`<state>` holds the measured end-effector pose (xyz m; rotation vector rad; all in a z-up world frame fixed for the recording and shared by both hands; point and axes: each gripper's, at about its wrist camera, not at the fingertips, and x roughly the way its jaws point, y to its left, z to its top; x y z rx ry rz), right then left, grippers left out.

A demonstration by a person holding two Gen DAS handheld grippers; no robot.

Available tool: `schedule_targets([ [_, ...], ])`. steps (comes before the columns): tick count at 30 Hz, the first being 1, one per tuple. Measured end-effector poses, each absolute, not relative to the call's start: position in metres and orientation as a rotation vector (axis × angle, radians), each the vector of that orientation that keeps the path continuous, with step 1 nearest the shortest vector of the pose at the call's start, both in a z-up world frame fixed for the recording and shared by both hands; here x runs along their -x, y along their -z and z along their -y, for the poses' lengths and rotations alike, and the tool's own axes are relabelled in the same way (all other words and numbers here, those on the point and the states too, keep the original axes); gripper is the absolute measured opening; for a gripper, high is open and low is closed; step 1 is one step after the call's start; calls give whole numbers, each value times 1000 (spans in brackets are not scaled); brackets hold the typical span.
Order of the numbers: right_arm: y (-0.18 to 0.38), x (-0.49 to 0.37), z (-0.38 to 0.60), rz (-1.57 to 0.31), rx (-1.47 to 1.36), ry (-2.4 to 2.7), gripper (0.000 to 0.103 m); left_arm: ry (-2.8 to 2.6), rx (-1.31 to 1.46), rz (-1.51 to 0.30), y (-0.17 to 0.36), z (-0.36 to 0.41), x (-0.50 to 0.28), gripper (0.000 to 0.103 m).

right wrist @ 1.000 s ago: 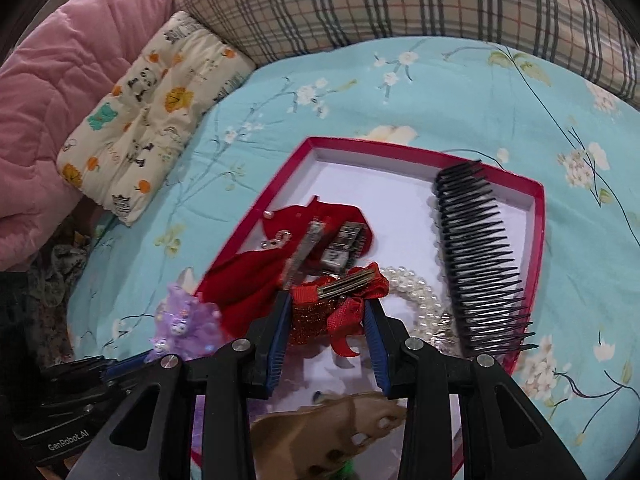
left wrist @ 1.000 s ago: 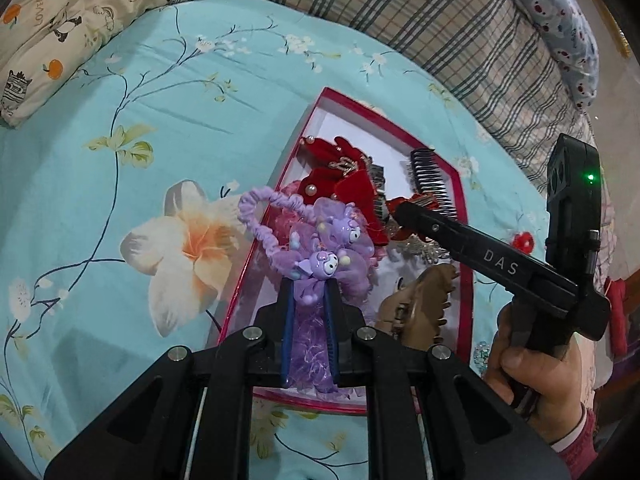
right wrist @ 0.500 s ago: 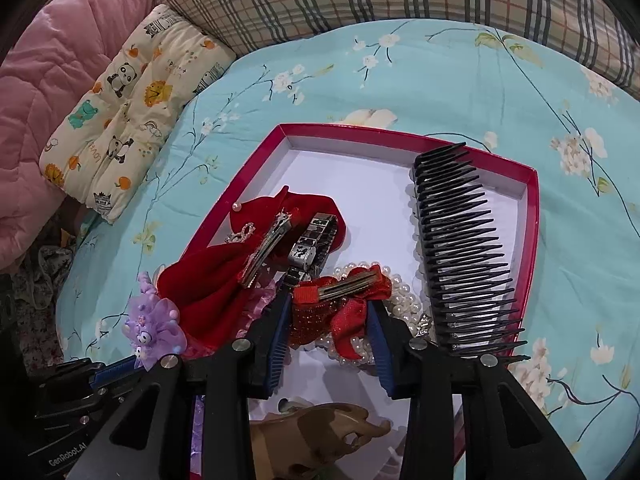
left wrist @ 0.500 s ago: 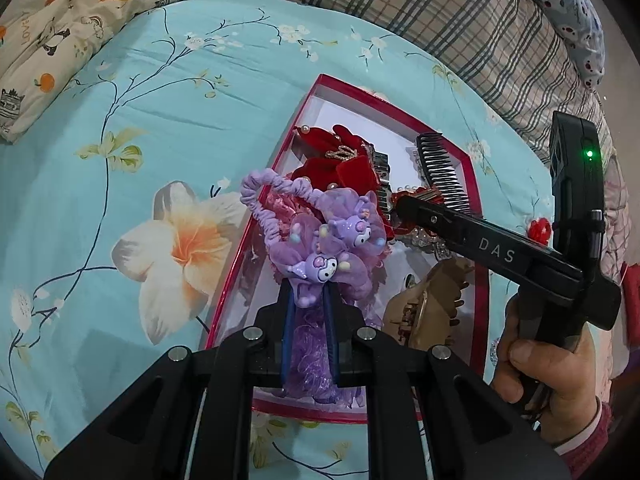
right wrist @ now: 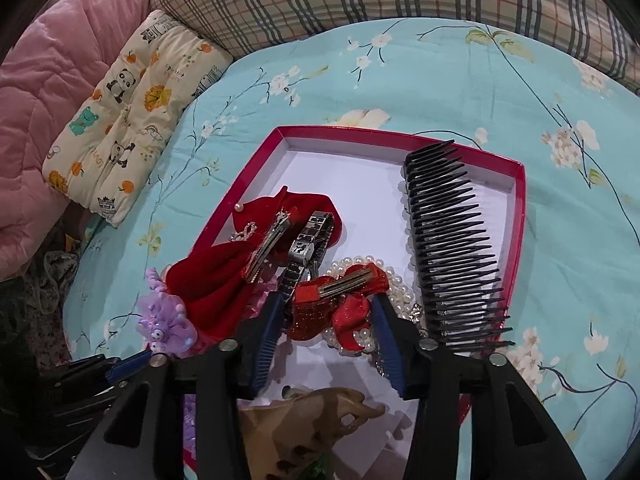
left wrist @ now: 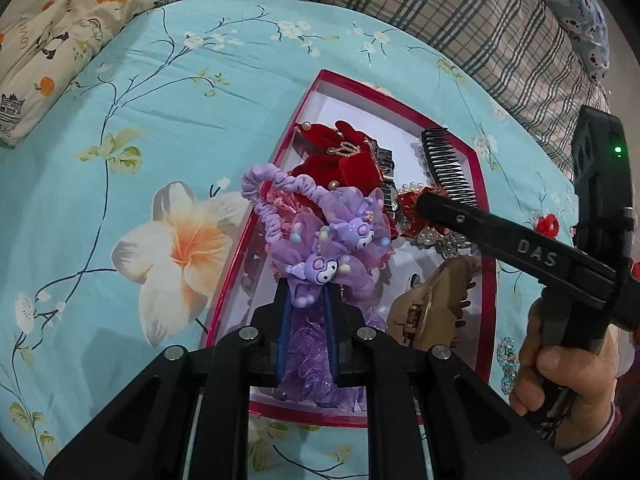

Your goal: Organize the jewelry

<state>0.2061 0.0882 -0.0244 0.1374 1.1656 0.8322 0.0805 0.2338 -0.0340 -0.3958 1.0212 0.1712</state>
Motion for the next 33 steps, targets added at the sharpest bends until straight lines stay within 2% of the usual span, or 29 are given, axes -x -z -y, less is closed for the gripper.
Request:
schedule_targets([
  [19, 0, -199, -40, -1113, -217, -785, 52, -174, 374, -1041, 40, -230, -92, 15],
  [21, -3, -195, -33, -1106, -229, -783, 53, -173, 370, -1038, 39, -230, -90, 23],
  [23, -6, -190, -26, -1098, -239, -782, 54, -172, 369, -1032, 37, -229, -88, 37],
  [27, -9, -181, -18, -1092, -255, -775, 55, -169, 356, -1024, 32, -227, -82, 41],
  [29, -11, -176, -14, -1090, -259, -776, 55, -168, 353, -1019, 29, -227, -79, 54],
  [31, -14, -171, -11, -1087, -261, -780, 55, -165, 351, -1008, 24, -227, -75, 60],
  [33, -16, -167, -9, -1081, -264, -783, 55, -161, 352, -1002, 20, -226, -72, 60],
])
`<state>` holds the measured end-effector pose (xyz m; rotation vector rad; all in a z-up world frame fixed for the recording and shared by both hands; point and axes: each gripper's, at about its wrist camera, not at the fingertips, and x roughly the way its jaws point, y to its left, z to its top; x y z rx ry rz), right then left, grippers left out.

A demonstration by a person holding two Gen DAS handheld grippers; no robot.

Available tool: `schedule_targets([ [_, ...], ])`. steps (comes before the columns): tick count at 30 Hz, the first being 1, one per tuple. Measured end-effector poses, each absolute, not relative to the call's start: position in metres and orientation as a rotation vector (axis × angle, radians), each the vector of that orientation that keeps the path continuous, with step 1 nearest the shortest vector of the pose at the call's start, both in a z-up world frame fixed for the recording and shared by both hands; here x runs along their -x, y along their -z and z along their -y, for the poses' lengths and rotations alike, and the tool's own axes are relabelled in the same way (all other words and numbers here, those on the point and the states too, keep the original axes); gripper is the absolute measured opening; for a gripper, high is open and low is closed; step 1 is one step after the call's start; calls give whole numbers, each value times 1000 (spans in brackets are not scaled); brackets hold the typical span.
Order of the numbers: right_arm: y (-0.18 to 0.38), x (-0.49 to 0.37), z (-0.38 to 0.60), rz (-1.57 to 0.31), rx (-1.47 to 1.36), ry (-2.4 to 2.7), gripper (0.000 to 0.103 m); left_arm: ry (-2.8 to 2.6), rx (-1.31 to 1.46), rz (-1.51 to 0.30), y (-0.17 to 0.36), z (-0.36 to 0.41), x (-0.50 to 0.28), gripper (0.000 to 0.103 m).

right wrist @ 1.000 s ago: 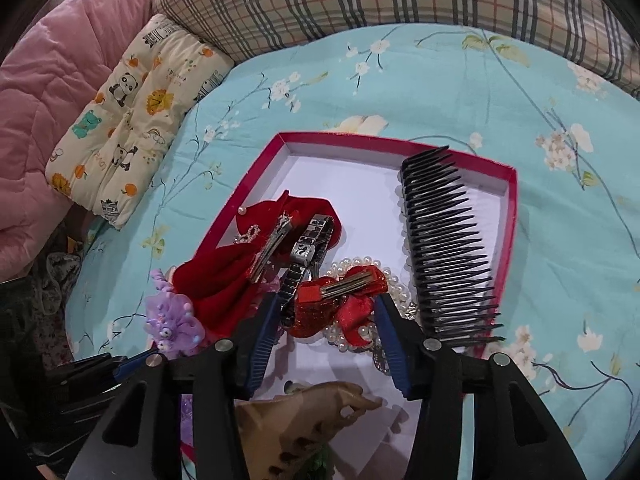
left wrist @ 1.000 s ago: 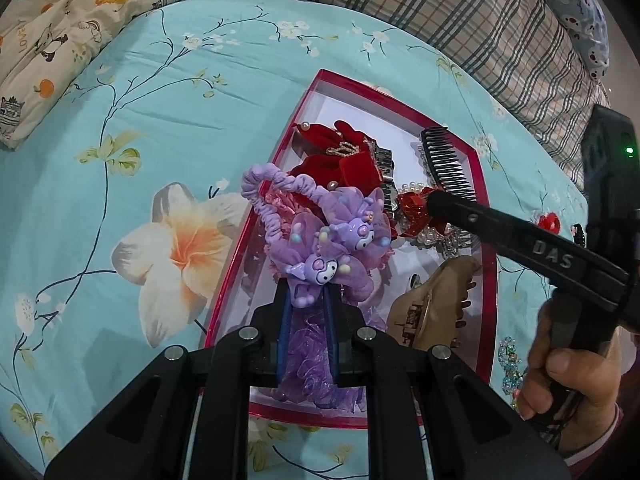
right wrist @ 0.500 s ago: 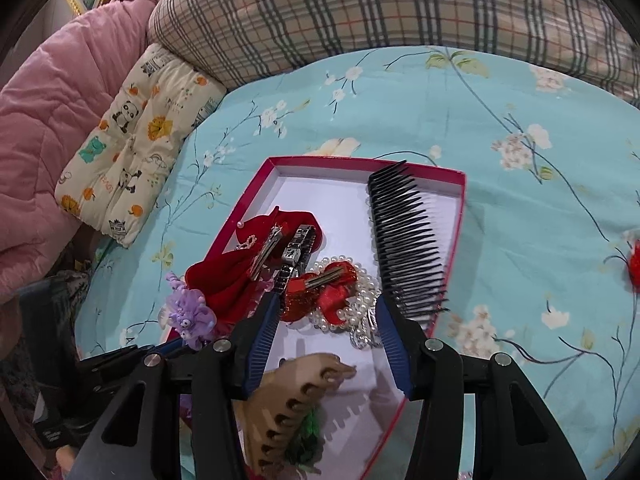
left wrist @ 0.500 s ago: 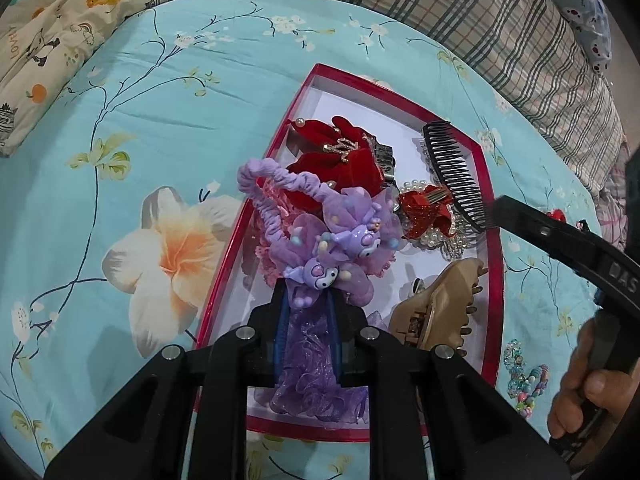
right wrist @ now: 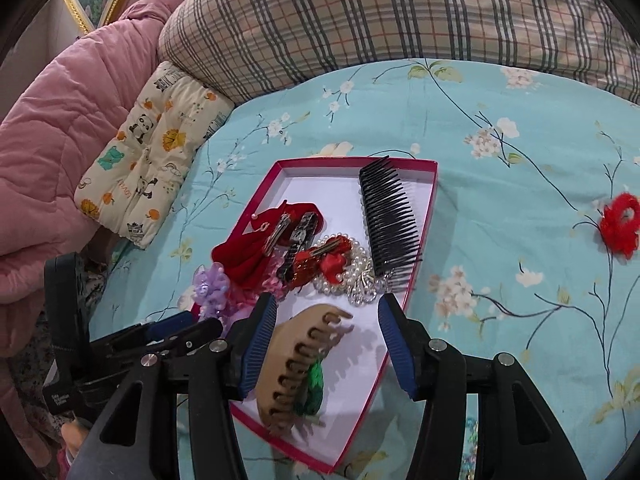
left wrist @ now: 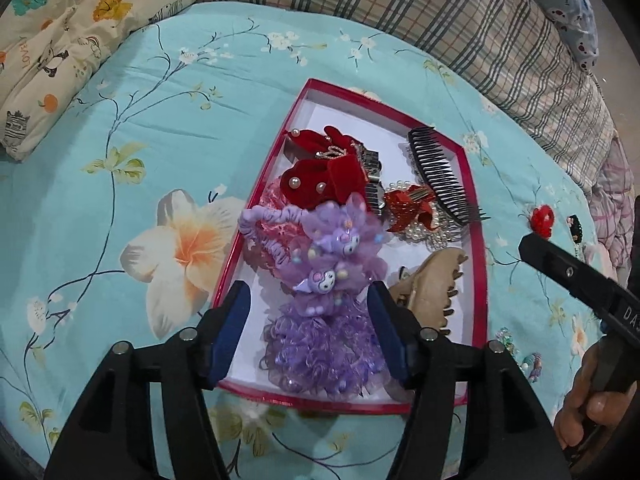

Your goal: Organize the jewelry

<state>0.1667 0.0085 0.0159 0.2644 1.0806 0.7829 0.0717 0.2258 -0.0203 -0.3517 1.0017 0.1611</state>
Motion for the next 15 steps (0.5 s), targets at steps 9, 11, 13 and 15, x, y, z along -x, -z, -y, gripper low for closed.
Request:
schedule_targets([
  [9, -18, -142, -1, -1073, -237, -798, 56, -160, 341, -1001, 14, -221, -57, 65],
  [11, -17, -136, 1, -1076, -234, -798, 56, -164, 336, -999, 13, -221, -52, 71],
  [13, -17, -130, 2, -1074, -229, -798, 56, -165, 333, -996, 11, -221, -46, 73],
  [15, -17, -122, 2, -1073, -217, -798, 56, -168, 329, -990, 9, -221, -39, 77],
])
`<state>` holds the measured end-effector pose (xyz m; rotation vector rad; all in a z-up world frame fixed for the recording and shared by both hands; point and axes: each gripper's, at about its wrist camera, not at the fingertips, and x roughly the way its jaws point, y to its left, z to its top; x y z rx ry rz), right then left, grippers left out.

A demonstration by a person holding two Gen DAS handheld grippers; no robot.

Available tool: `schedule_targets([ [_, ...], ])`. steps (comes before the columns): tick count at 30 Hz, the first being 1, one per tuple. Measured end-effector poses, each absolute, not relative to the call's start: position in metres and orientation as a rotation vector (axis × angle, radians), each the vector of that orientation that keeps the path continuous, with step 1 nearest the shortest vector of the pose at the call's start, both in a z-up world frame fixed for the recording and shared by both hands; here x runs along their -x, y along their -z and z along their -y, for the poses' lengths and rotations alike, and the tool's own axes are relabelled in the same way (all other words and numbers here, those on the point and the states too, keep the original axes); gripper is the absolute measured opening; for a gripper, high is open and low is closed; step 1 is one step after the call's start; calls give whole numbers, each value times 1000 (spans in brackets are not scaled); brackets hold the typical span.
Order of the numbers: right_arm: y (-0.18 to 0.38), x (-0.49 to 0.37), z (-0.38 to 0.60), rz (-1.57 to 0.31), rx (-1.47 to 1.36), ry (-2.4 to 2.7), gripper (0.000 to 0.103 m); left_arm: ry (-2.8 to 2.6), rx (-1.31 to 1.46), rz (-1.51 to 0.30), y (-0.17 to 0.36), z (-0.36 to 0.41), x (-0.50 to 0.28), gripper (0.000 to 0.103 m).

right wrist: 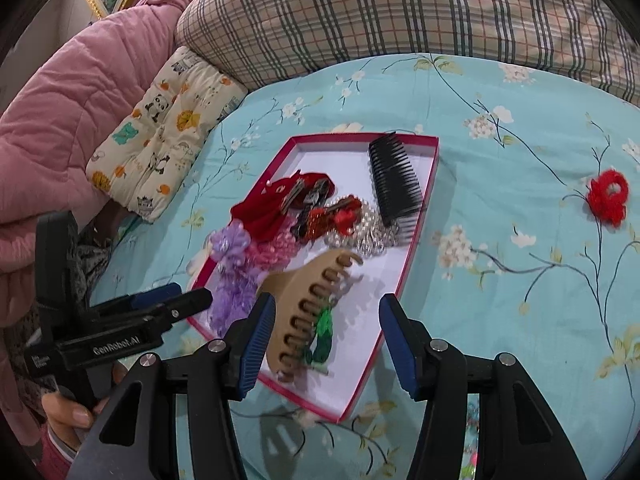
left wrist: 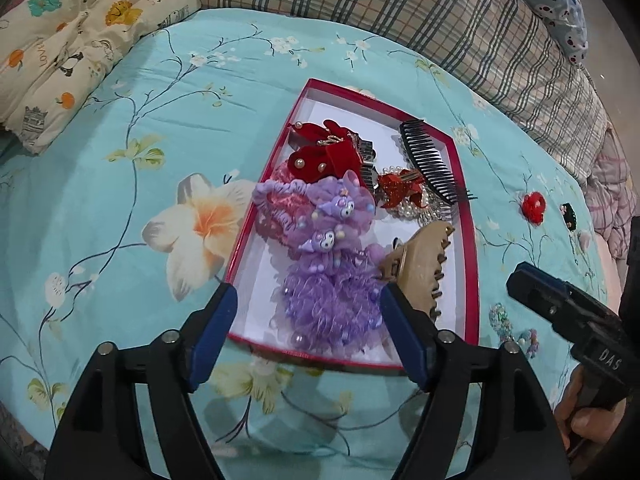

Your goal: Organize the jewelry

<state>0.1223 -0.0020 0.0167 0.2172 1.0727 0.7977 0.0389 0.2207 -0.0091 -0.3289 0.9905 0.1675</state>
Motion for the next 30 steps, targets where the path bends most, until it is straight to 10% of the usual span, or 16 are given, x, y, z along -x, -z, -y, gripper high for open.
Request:
schedule_targets([
  [30, -41, -43, 4, -1041, -16, -759, 94, -307, 154, -1001, -19, -199, 27, 90],
])
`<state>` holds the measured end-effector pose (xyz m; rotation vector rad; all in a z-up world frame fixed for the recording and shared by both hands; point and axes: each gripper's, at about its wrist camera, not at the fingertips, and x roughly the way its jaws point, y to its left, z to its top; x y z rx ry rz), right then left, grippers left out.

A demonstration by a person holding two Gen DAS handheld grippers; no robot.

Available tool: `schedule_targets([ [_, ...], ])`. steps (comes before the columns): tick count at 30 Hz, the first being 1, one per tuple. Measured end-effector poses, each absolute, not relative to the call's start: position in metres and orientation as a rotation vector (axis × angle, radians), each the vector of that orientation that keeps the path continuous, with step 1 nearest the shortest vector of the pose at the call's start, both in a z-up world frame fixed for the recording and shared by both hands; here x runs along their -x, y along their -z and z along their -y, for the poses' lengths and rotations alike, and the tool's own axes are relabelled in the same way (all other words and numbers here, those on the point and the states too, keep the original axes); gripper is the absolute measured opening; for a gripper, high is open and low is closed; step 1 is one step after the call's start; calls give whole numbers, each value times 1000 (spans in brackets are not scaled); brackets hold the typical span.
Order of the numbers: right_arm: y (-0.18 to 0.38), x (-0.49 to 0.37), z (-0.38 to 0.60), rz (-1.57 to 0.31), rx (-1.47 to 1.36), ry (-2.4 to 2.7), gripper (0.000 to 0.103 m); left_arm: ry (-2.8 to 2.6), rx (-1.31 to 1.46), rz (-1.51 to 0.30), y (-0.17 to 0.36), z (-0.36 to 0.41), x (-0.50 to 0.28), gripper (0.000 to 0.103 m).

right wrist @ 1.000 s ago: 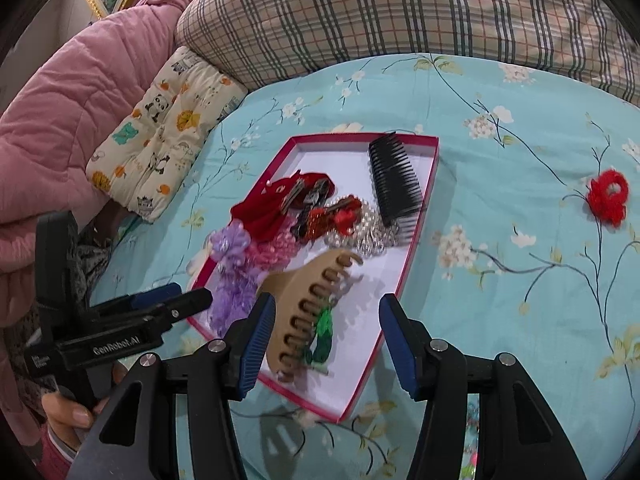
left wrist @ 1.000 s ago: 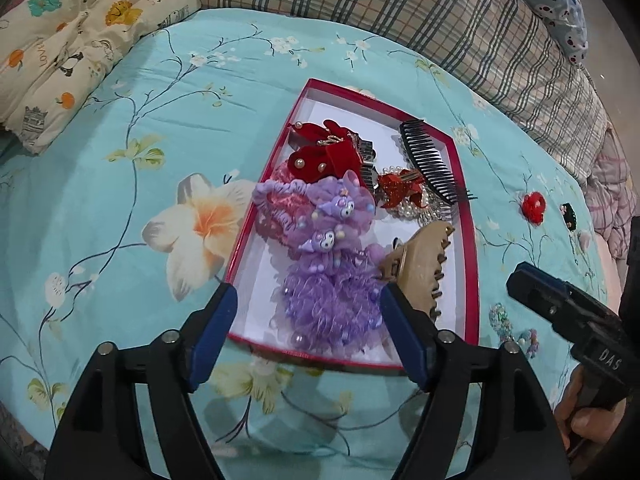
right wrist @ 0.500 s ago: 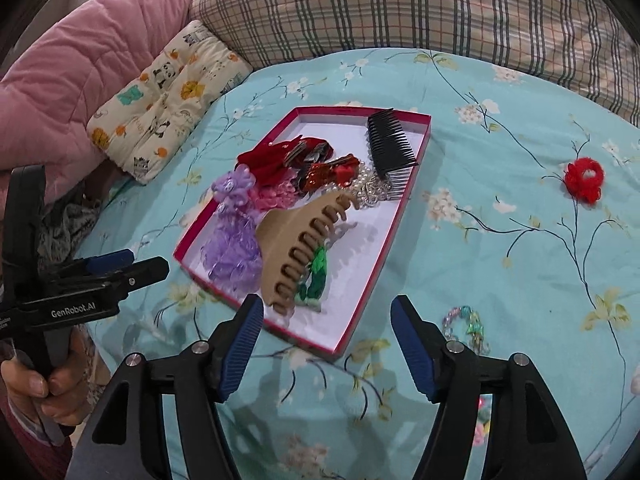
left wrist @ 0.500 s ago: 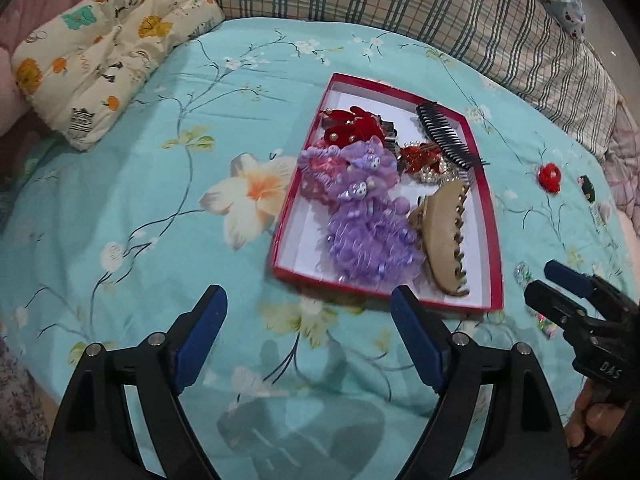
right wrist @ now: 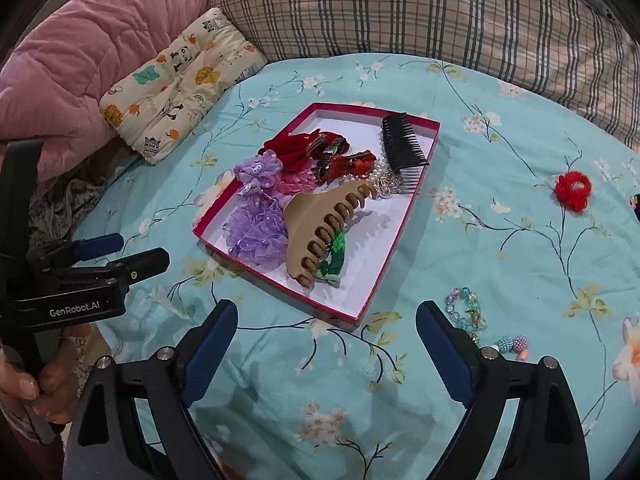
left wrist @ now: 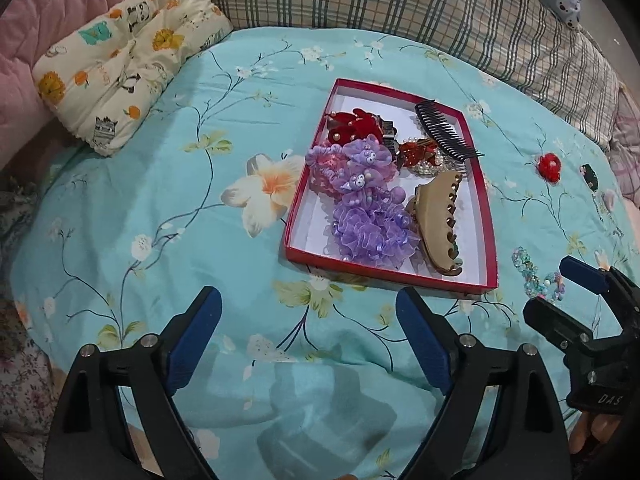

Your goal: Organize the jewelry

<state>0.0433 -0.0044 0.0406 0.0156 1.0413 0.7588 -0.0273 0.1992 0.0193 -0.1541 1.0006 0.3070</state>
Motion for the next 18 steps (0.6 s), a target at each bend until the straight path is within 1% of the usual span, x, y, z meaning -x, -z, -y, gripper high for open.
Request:
schedule_targets([
  [5, -41, -45, 0, -1054, -2, -756, 96, -313, 136, -999, -21, -198, 22, 91],
  [18, -27, -63, -5, -1093, -4, -728, 96, -317, 112, -1009, -16, -200, 4, 91],
])
